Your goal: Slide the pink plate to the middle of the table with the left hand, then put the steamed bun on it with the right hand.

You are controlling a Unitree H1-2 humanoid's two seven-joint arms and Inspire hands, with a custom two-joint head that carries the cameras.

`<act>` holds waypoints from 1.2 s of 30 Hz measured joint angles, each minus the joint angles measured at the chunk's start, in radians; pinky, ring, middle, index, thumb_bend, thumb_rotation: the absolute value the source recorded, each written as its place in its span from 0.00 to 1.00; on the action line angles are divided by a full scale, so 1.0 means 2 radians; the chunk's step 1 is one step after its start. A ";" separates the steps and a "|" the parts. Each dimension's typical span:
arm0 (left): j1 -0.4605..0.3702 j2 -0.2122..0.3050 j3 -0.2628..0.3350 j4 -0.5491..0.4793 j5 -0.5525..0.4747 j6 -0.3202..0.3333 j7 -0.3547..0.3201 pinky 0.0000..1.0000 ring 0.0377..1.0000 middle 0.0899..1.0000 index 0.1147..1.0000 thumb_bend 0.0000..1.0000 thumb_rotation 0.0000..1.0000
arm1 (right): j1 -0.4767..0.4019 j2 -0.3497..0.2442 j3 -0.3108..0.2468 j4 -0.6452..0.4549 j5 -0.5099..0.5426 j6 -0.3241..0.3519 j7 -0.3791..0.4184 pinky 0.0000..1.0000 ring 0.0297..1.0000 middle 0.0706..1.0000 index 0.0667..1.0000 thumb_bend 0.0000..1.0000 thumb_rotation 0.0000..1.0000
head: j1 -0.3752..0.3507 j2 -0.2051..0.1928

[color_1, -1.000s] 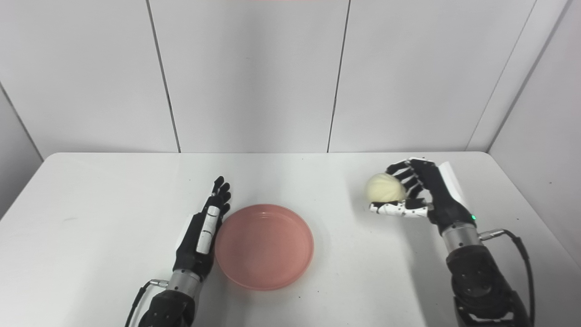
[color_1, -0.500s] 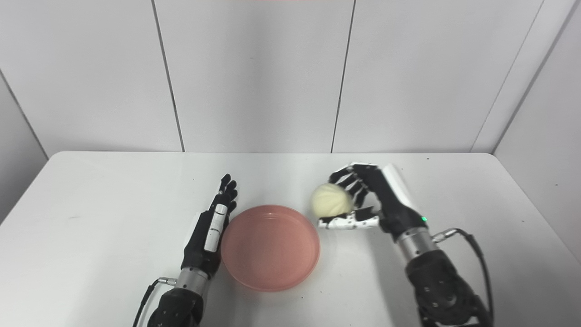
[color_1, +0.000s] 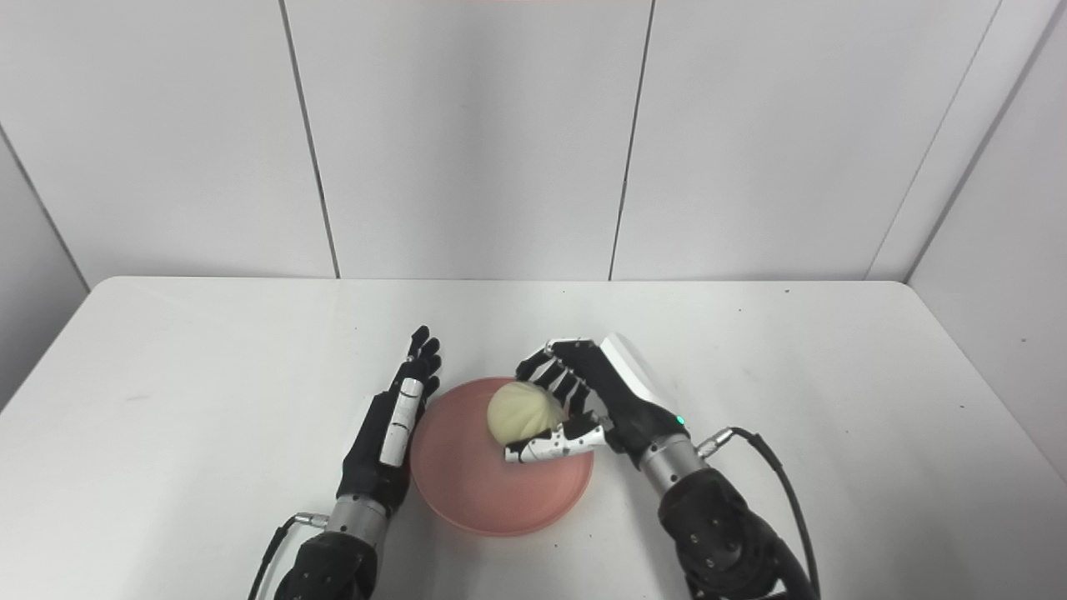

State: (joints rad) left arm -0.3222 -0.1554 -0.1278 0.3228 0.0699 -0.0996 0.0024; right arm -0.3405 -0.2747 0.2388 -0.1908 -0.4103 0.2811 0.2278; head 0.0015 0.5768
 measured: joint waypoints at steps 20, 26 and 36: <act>0.006 -0.001 -0.002 -0.008 0.000 0.008 0.001 1.00 1.00 1.00 1.00 0.72 1.00 | 0.001 -0.006 0.031 0.087 -0.062 -0.146 -0.037 0.52 0.62 0.60 0.61 0.55 0.04 | 0.000 0.004; 0.006 -0.002 -0.002 -0.008 0.000 0.008 0.001 1.00 1.00 1.00 1.00 0.72 1.00 | 0.009 -0.017 0.031 0.071 -0.062 -0.166 -0.025 0.83 0.92 0.93 0.88 0.63 0.45 | -0.002 0.005; 0.007 -0.001 -0.002 -0.010 -0.003 0.009 -0.001 1.00 1.00 1.00 1.00 0.73 1.00 | 0.014 -0.034 0.032 0.060 -0.066 -0.167 0.009 0.99 1.00 1.00 0.97 0.75 0.75 | -0.003 0.008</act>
State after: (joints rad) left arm -0.3090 -0.1579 -0.1318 0.3033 0.0648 -0.0817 0.0006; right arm -0.3116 -0.3434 0.3026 -0.0704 -0.5424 -0.0525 0.2465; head -0.0046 0.5936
